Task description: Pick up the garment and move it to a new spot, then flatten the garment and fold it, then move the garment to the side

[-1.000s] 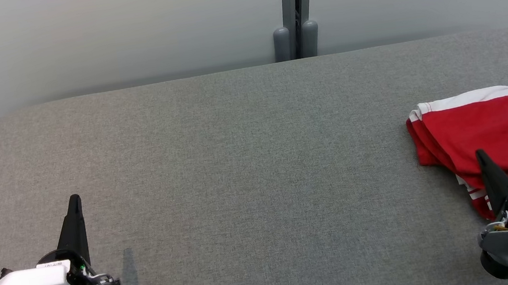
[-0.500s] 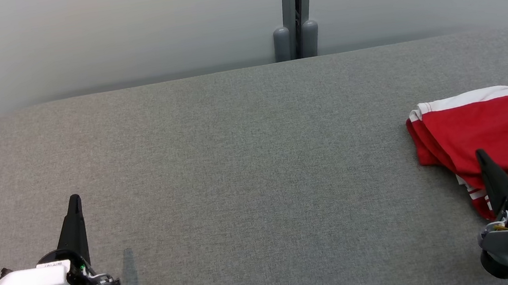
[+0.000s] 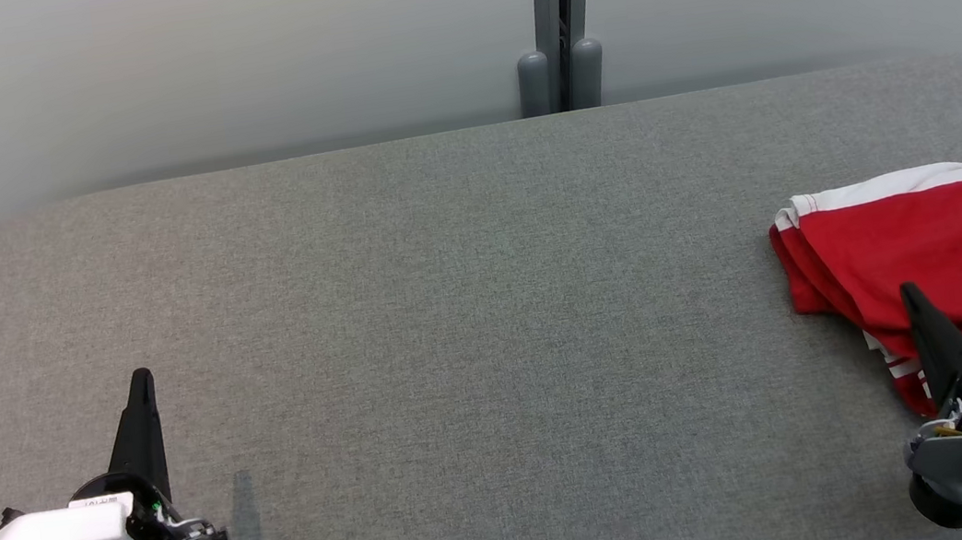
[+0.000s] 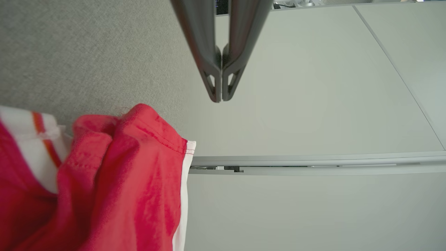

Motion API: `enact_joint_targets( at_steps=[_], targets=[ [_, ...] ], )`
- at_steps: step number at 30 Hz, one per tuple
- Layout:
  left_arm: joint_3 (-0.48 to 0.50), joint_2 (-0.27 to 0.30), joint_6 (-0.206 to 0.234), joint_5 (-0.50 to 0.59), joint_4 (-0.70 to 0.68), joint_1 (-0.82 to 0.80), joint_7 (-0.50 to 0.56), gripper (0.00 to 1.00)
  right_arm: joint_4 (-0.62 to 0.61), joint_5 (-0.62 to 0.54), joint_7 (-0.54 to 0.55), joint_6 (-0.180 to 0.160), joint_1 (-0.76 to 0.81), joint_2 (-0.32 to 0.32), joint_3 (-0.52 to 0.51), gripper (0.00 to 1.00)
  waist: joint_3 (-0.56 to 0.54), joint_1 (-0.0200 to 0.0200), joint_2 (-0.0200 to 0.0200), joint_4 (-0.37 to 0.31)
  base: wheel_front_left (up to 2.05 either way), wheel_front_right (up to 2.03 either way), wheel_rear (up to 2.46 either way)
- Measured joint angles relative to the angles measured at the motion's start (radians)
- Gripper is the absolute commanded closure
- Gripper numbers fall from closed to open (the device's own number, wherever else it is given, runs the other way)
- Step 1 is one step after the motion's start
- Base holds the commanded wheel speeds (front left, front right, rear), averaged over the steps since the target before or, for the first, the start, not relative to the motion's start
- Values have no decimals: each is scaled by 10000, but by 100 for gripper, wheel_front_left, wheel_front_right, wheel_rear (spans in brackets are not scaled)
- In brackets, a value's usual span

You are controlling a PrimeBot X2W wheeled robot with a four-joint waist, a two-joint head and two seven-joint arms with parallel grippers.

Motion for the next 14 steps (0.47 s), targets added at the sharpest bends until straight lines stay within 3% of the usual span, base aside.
enact_joint_targets(
  at_steps=[14],
  targets=[
    [0,0,0,0,-2,0,0,100,-15,132,-142,0,2,-125,142,100,0,0,0,0,0,0,0]
  ],
)
